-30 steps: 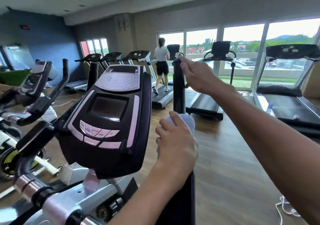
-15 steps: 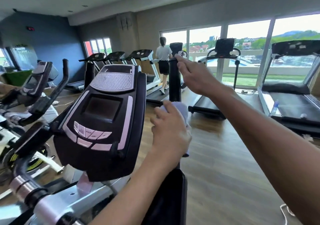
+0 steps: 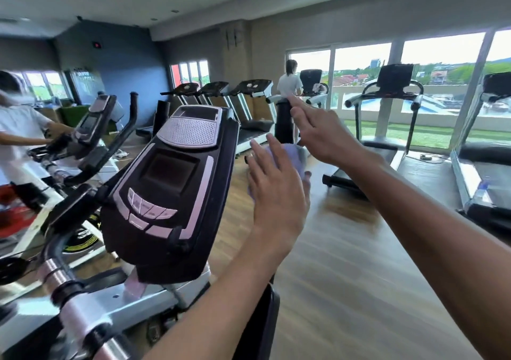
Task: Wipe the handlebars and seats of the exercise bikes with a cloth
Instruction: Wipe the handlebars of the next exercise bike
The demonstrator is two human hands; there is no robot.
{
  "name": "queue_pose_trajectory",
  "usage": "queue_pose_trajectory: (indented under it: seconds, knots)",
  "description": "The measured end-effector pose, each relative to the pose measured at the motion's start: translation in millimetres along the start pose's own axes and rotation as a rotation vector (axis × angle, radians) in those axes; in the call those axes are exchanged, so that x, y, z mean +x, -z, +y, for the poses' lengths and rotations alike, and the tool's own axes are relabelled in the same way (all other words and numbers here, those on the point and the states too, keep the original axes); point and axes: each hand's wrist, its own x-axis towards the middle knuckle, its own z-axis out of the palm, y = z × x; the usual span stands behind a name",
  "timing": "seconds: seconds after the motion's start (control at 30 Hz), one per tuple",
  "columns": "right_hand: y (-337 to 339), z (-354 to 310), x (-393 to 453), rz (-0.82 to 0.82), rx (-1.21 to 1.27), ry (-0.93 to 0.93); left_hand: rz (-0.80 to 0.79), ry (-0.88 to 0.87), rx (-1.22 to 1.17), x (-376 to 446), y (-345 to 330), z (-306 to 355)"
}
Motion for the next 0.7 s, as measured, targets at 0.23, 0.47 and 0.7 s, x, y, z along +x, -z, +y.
queue_pose_trajectory:
  seconds: [0.23,0.47,0.7]
  knots:
    - [2.6,7.8,0.4,-0.06,0.036,0.038,0.023,-0.061,0.189,1.4,-14.4,2.0]
    - [14.1,7.1,3.3,-0.145,0.103,0.035,0.063,0.003,0.317,26.9,-17.2,17.2]
    - [15.6,9.7,-1.8,-0.17,0.158,0.048,-0.196,0.105,0.338,-33.6,5.0,5.3]
